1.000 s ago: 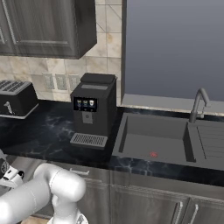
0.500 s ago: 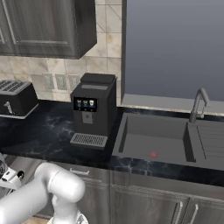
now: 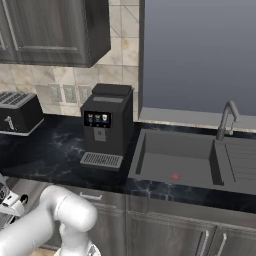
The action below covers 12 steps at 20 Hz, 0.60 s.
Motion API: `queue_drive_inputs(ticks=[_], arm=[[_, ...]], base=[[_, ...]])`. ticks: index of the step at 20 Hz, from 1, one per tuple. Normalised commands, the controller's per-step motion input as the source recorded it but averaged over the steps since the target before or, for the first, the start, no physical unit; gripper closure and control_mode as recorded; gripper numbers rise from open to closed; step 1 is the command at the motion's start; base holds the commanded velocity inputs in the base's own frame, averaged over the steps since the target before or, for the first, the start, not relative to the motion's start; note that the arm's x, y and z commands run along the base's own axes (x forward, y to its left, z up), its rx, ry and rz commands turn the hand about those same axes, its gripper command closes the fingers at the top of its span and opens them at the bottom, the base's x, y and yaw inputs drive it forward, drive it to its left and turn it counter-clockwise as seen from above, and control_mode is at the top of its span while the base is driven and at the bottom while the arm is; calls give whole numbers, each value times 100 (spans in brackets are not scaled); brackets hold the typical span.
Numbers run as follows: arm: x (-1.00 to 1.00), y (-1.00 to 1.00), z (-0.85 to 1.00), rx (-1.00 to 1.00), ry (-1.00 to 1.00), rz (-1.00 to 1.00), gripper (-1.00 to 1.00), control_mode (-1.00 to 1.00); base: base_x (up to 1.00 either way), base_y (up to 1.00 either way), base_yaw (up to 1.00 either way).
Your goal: Take the tongs from the drawer on the left and place them on the dining counter next to the tray containing the kebab skewer.
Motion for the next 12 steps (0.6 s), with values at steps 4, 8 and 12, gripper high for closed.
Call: queue_drive_inputs(ticks=[4, 8, 12], arm=[[0, 0, -10, 0, 0, 0, -100, -100], [0, 0, -12, 0, 0, 0, 100, -100], [0, 0, -3, 0, 0, 0, 100, -100]], base=[[0, 0, 0], [0, 0, 0], [0, 0, 0]])
